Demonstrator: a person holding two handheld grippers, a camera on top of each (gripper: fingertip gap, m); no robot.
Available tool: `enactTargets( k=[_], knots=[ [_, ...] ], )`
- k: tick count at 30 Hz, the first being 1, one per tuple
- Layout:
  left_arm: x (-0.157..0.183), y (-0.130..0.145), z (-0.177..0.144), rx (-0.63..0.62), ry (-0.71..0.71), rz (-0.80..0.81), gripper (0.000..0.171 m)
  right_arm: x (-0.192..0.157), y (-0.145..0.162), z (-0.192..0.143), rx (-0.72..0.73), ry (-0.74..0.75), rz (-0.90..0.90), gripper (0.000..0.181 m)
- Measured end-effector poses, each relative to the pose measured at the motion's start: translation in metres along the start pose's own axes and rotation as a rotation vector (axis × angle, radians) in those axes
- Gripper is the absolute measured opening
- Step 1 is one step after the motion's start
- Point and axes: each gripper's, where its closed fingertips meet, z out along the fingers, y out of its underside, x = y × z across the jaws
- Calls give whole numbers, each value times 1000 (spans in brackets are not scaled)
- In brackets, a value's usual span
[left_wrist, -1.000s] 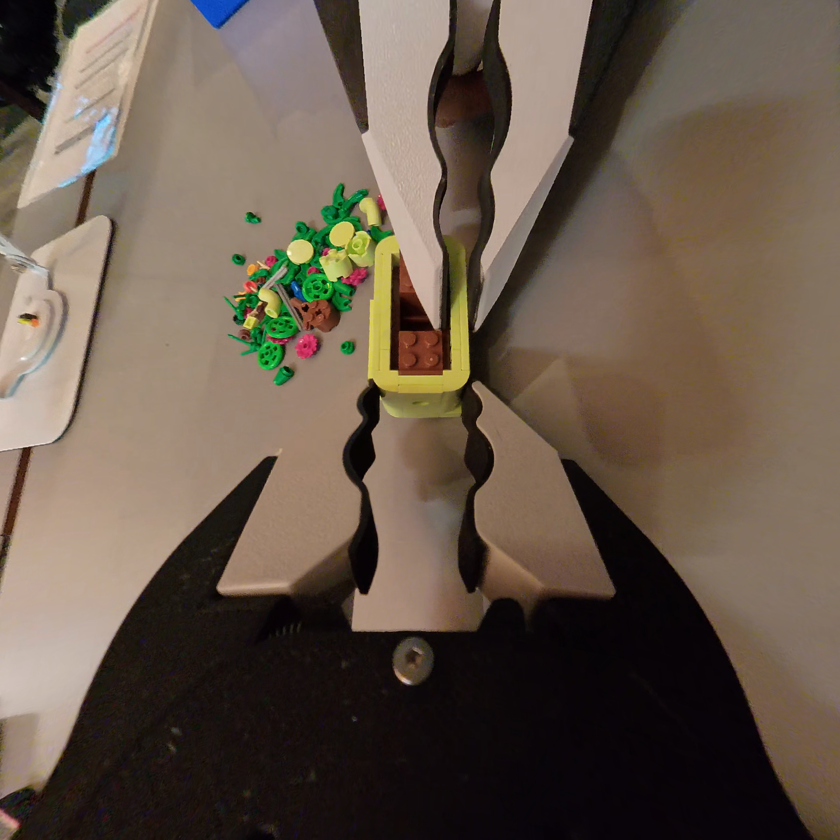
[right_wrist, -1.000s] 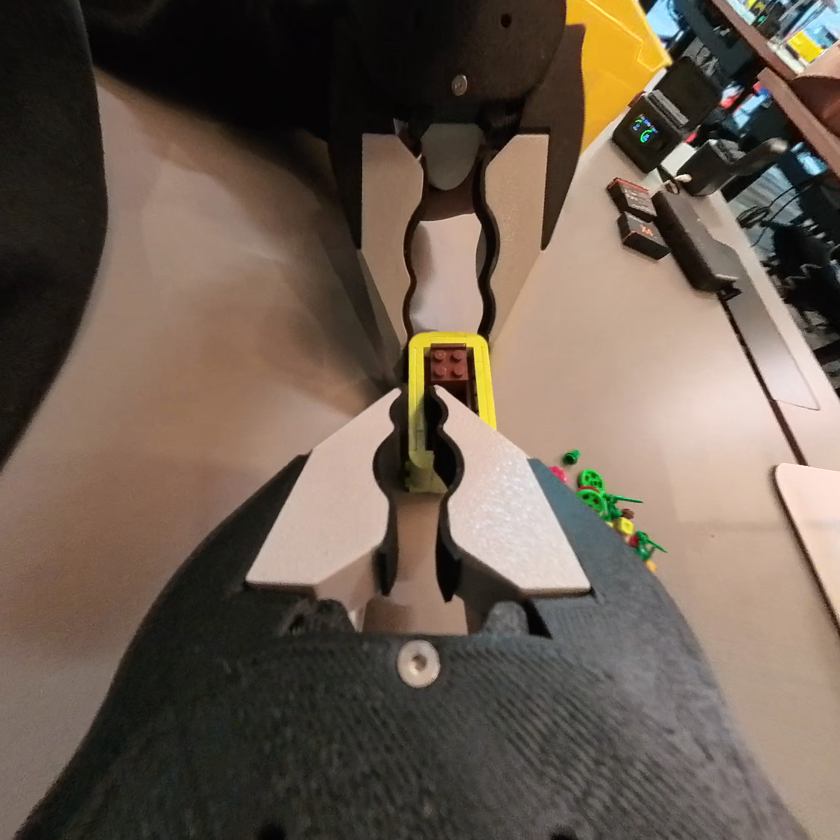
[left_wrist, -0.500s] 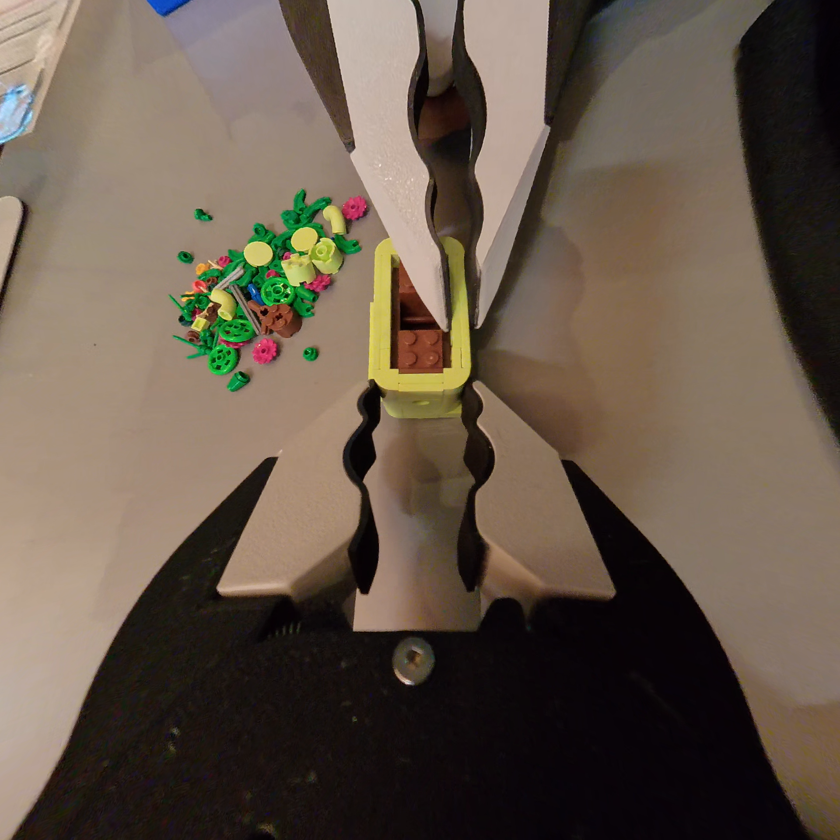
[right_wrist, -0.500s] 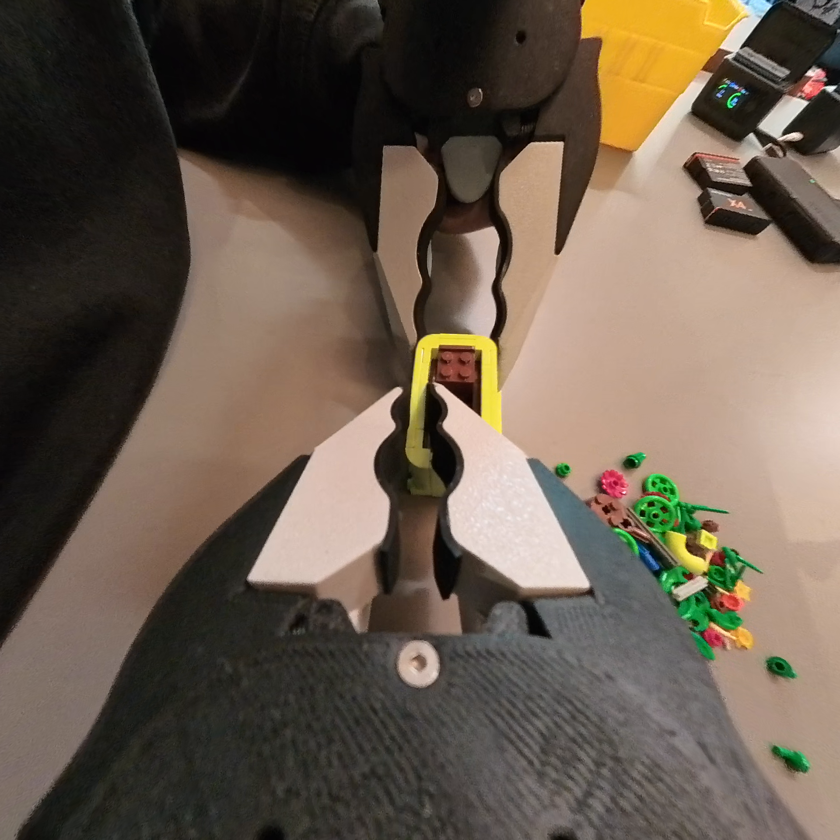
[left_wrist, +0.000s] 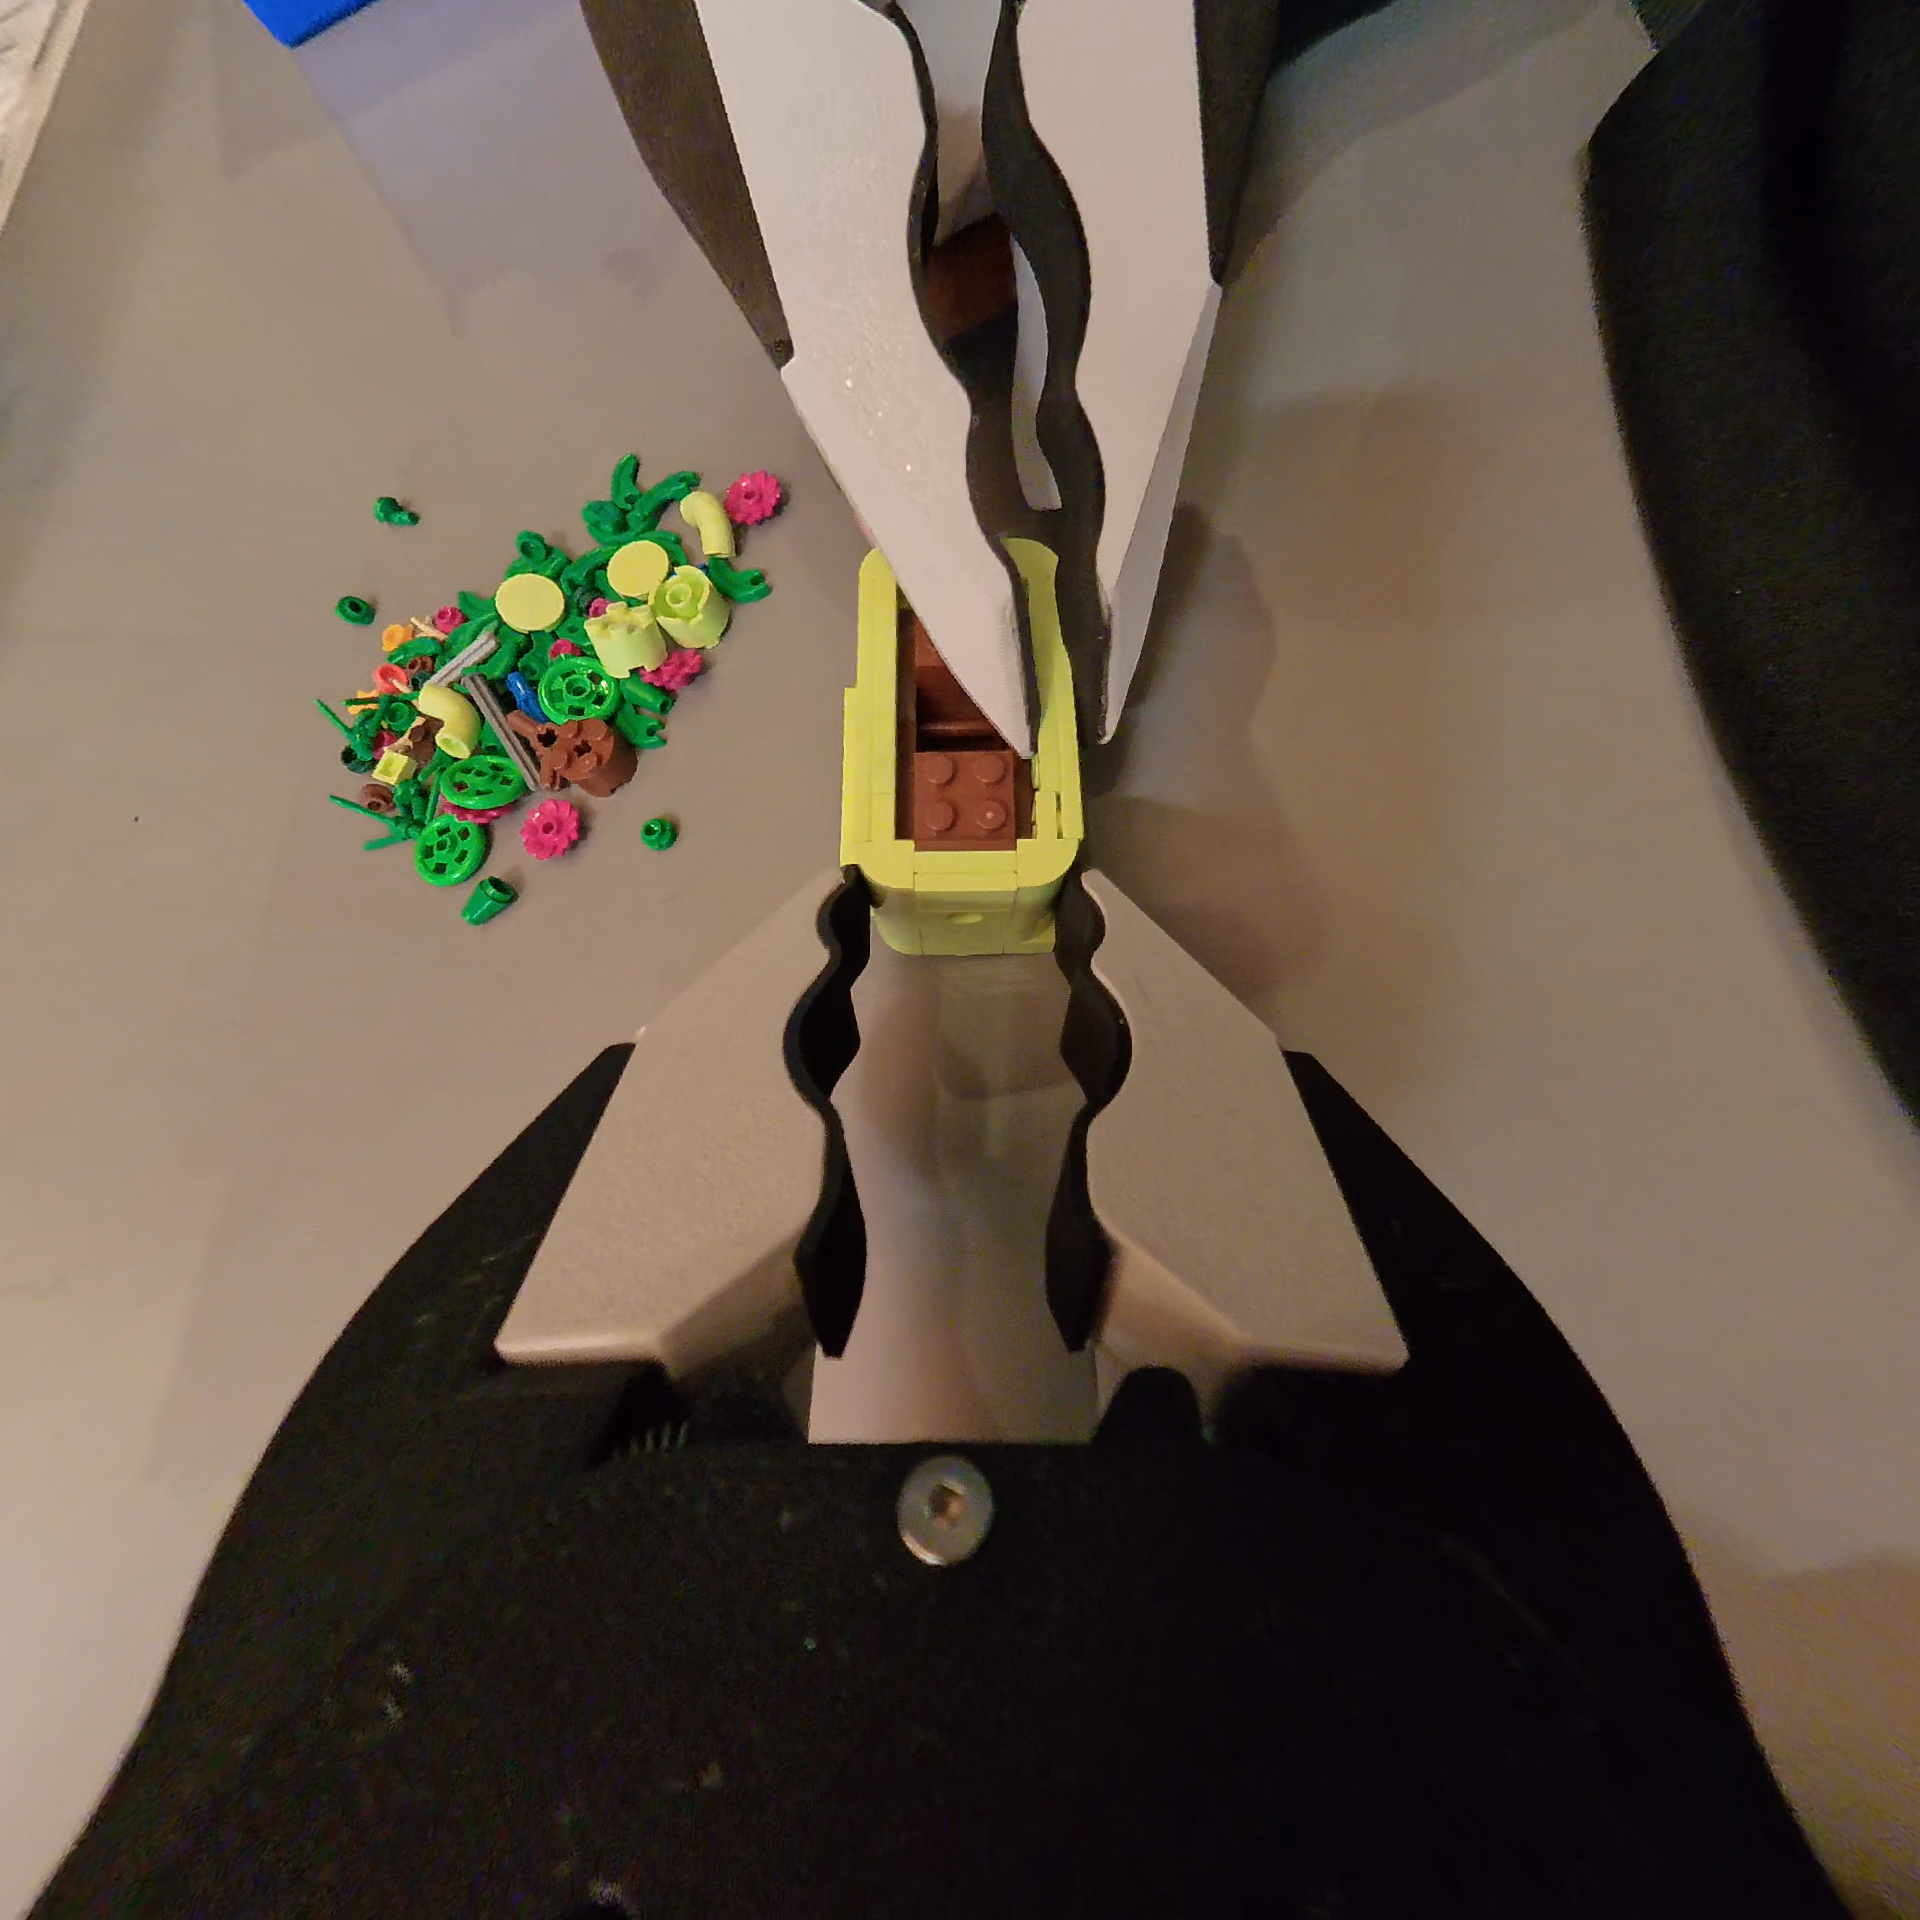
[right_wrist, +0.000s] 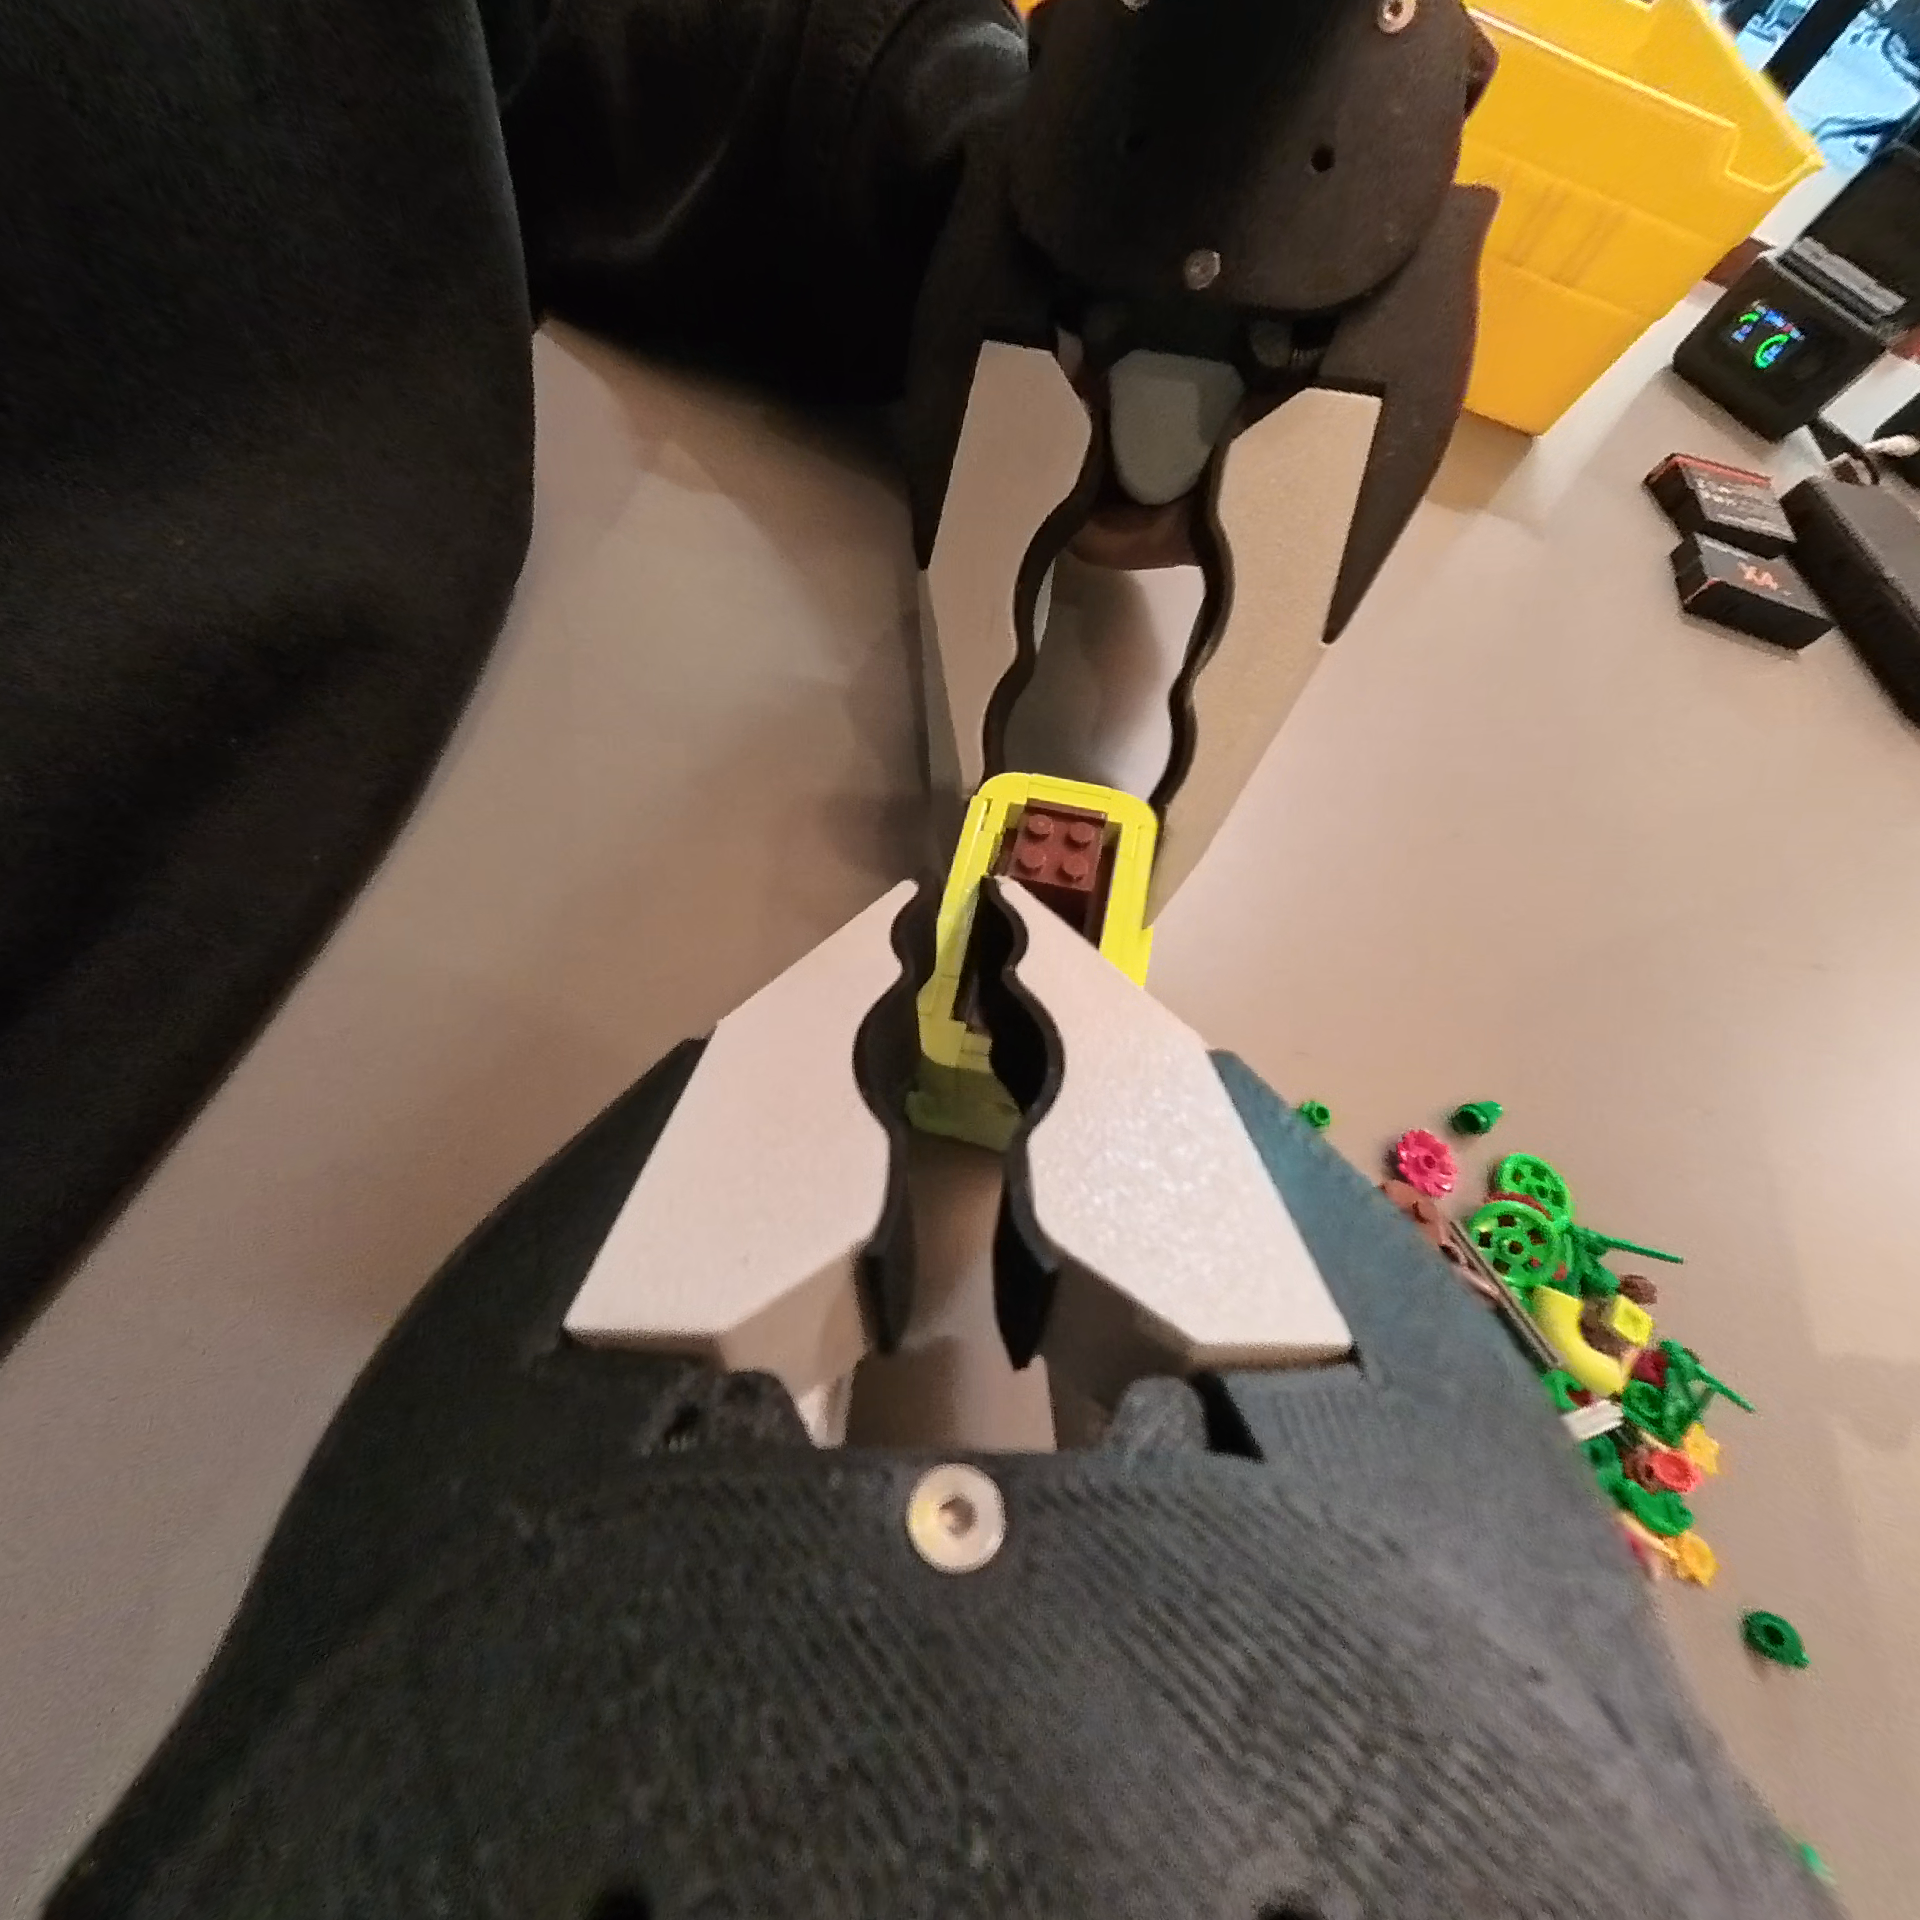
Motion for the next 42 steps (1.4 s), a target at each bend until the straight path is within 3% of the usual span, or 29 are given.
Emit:
enactTargets(
  k=[8, 15, 18, 22, 27, 31, 42],
  knots=[
    [3, -1, 1, 28, 37, -30, 34, -3, -1, 0, -20, 7, -78, 7],
    [-3, 2, -2, 23, 50, -114, 34, 9, -2, 0, -8, 66, 13, 8],
    [-6, 6, -5, 24, 58, -155, 35, 18, -7, -5, 3, 130, 7, 24],
    [-8, 10, -8, 49, 108, -241, 35, 33, -13, -17, 58, 182, 86, 33],
    [-8, 12, -10, 53, 153, -309, 35, 42, 5, -13, -9, 193, 200, 61],
    [-8, 12, -11, 54, 167, -333, 35, 33, 17, -1, -82, 145, 233, 61],
    [-11, 10, -15, 98, 242, -466, 35, 37, 29, 6, -184, 230, 119, 69]
  ],
)
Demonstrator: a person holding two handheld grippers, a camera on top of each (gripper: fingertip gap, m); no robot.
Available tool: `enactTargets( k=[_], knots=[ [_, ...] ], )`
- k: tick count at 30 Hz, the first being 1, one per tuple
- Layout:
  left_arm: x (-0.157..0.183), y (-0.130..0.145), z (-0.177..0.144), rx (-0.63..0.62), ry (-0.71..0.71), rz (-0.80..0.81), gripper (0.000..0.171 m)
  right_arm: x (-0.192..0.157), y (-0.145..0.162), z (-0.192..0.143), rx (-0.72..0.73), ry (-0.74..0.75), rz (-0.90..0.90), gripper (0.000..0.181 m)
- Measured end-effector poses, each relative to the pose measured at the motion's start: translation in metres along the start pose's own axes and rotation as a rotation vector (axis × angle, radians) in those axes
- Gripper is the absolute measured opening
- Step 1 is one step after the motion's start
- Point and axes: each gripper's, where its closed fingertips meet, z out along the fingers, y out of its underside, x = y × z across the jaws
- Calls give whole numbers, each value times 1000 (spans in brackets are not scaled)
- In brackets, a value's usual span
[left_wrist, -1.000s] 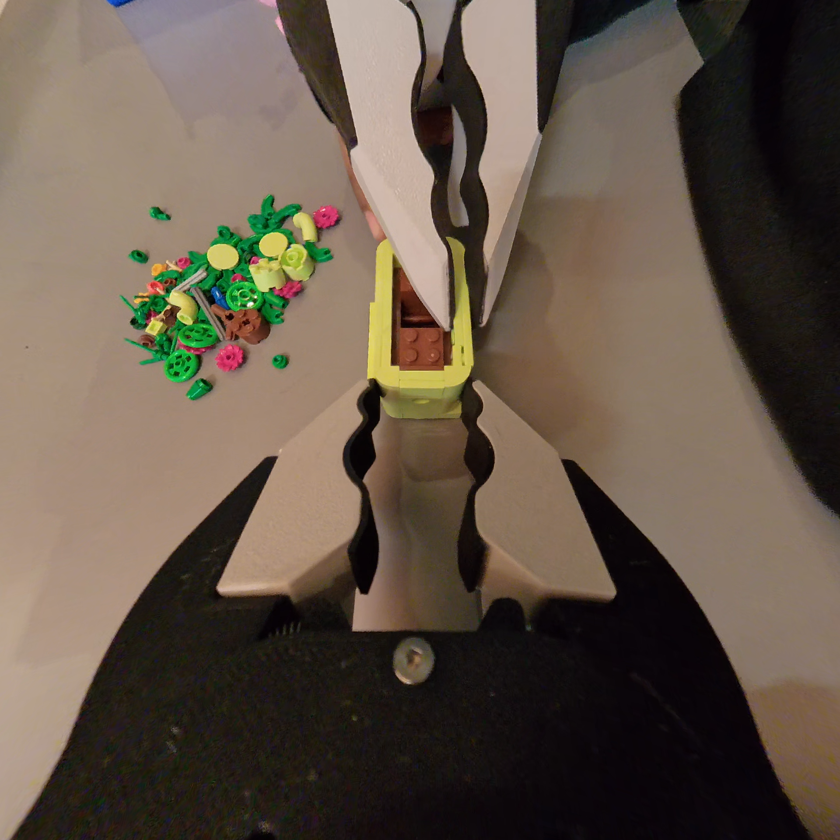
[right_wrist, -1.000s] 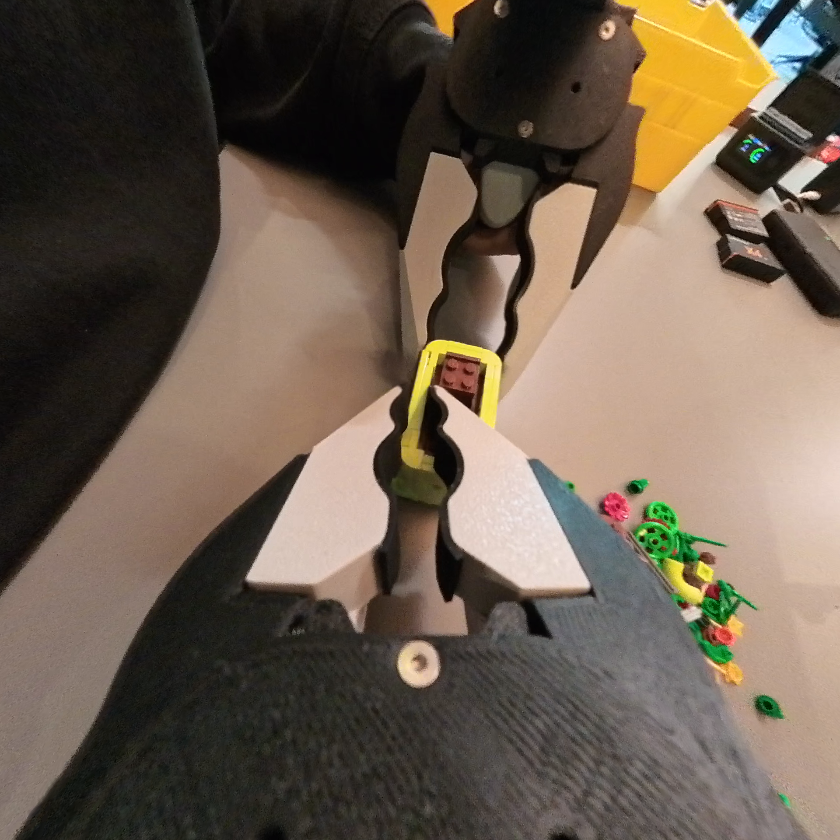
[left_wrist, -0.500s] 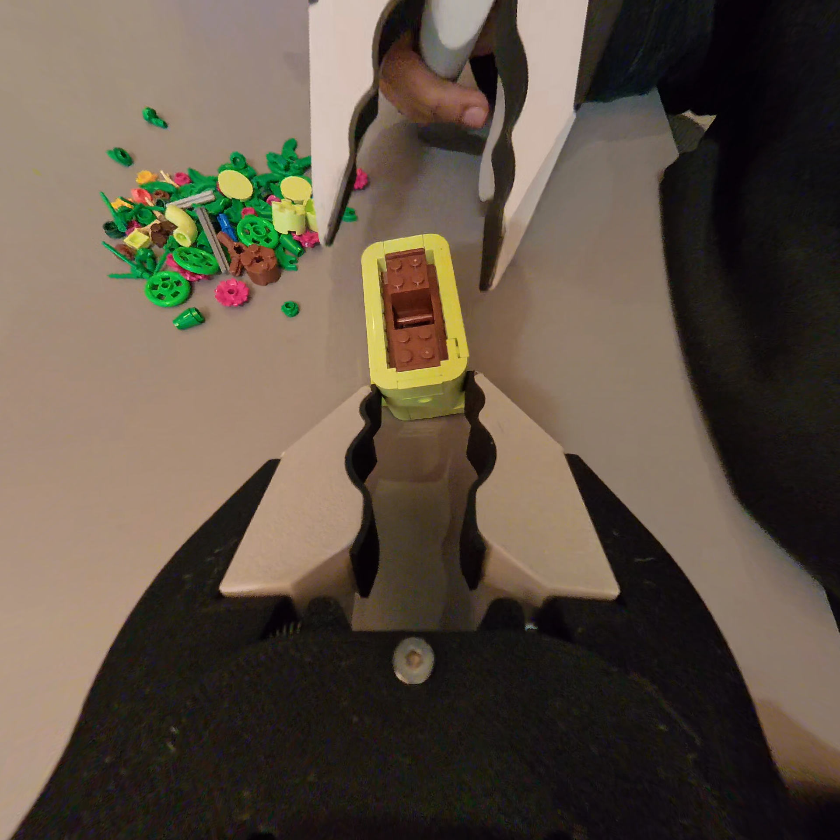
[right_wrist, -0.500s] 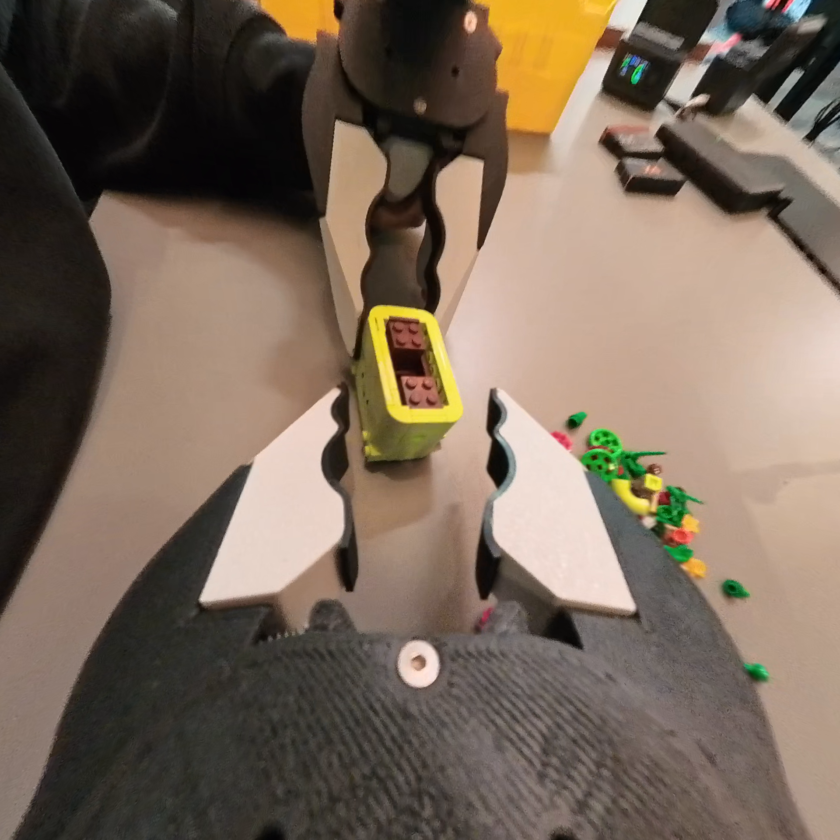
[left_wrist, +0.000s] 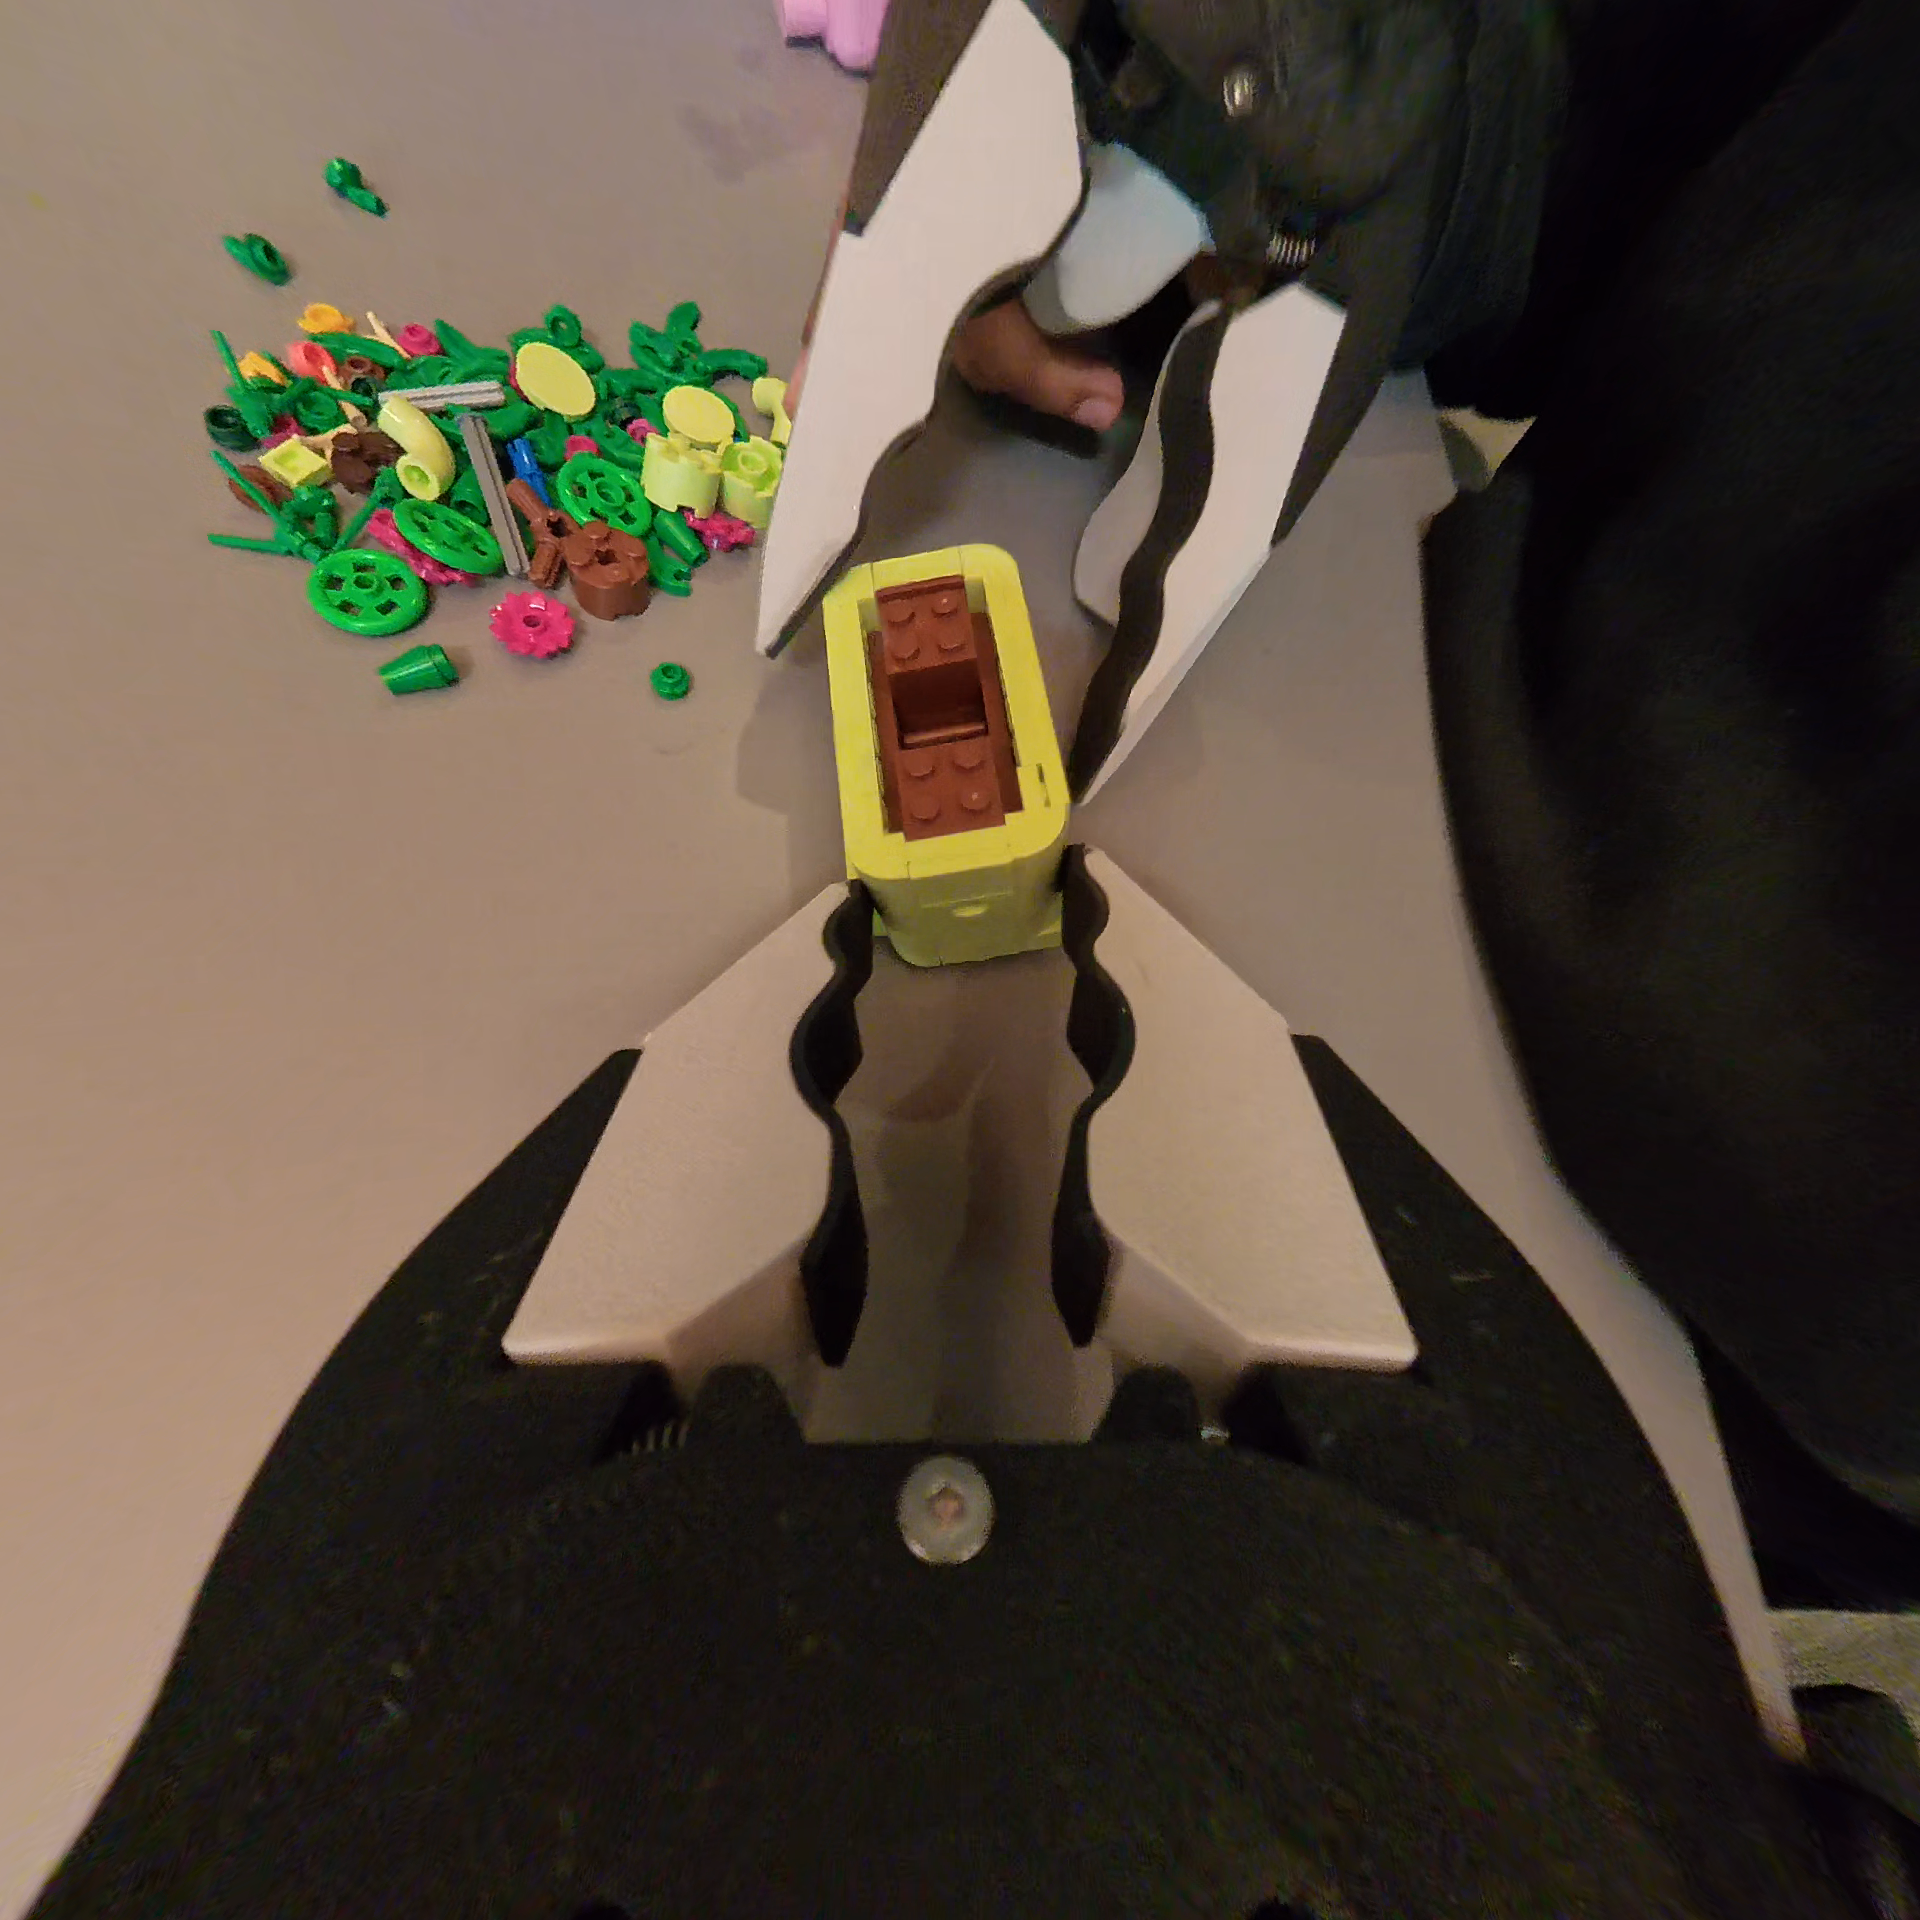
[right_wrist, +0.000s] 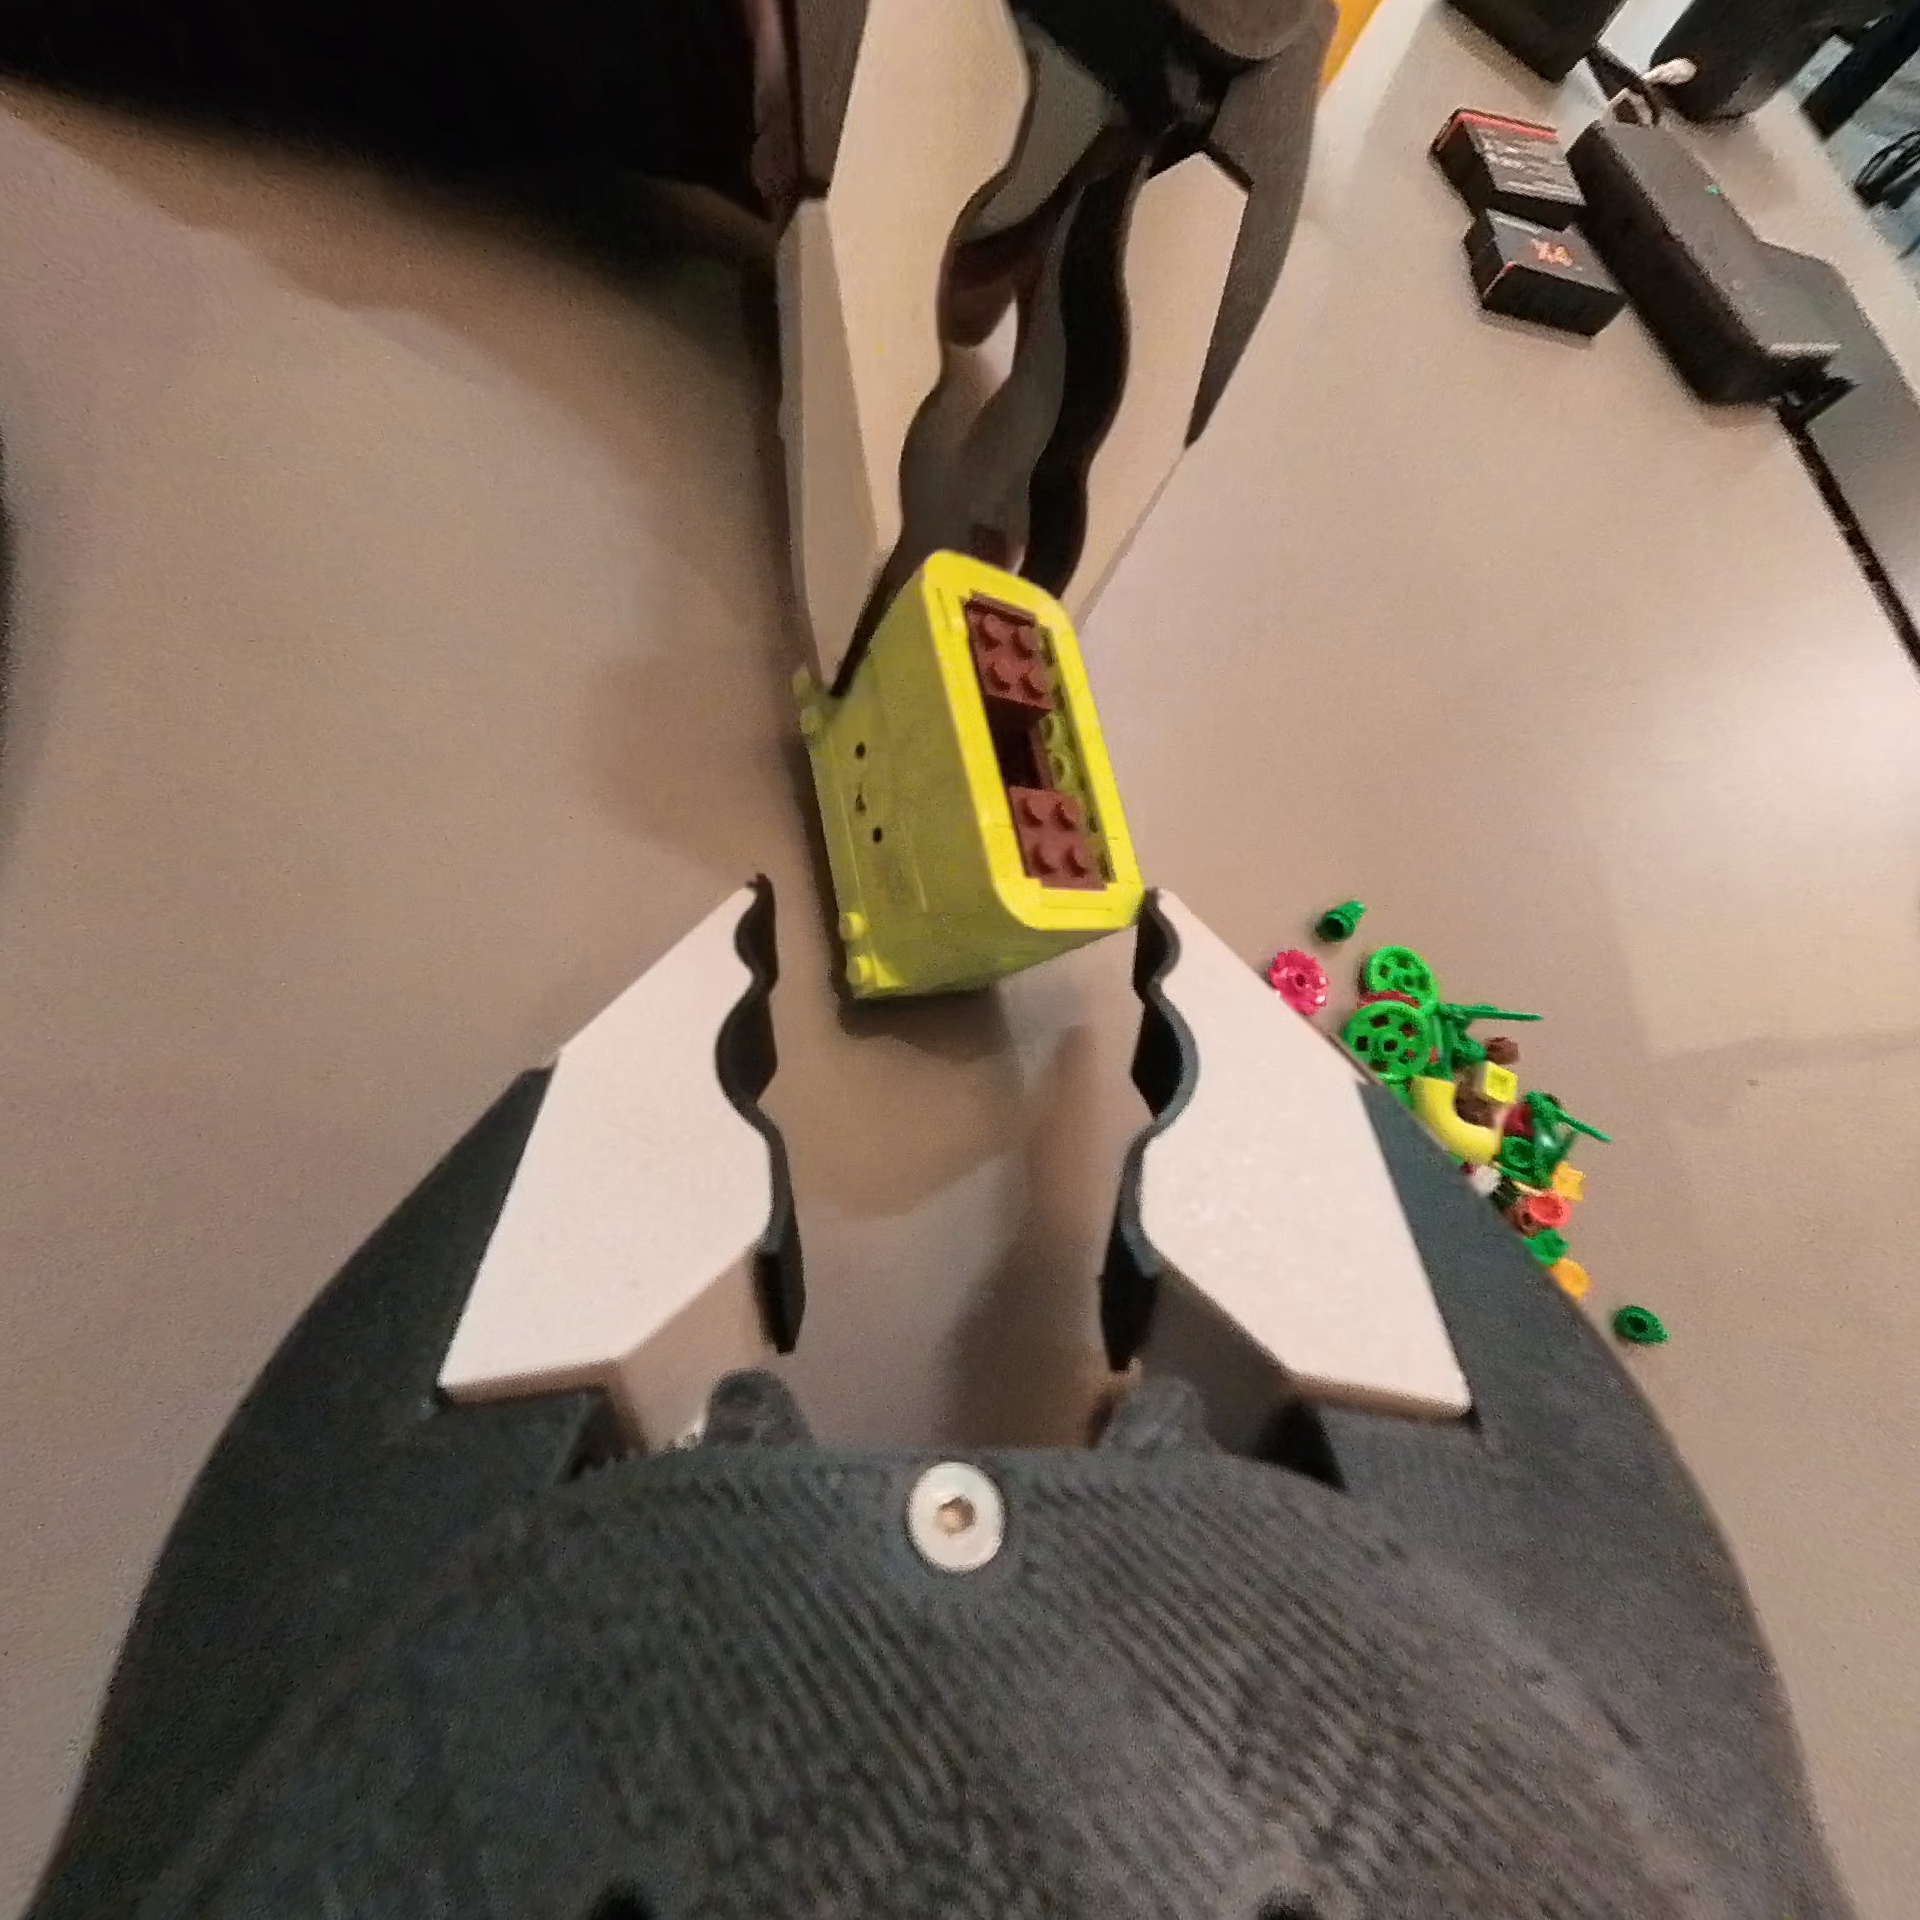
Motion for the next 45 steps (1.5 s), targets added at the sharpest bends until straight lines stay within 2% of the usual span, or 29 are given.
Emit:
enactTargets(
  k=[5, 9, 13, 16, 22, 26, 36, 39, 40, 42, 45],
  knots=[
    [-1, -4, -4, 45, 52, -85, 35, 10, -6, -1, 14, 133, -146, 69],
    [-5, -4, -4, 47, 38, -114, 35, 17, -20, -10, 65, 264, -292, 65],
    [-11, -5, -5, 54, 16, -143, 35, 14, -39, -21, 158, 300, -330, 50],
    [-13, -8, -4, 65, -19, -121, 34, 9, -40, -21, 163, 273, -323, 37],
    [-18, -10, 4, 20, -183, 60, 35, 12, -33, -18, 129, 257, -284, 29],
    [-16, -11, 3, 1, -226, 144, 35, 7, -29, -14, 117, 206, -252, 19],
    [-20, -9, 3, -99, -383, 381, 34, 4, -18, -13, 23, 132, -185, 12],
    [-19, -11, 5, -91, -417, 457, 33, 1, -17, -12, -30, 145, -201, 6],
    [-19, -14, 6, -63, -443, 497, 34, -1, -17, -11, -44, 147, -202, 5],
    [-18, -24, 9, 40, -511, 582, 55, -2, -19, -8, -47, 161, -190, 4],
    [-26, -20, 13, -19, -624, 697, 56, -9, -23, -7, 6, 106, -163, 4]
  ],
)
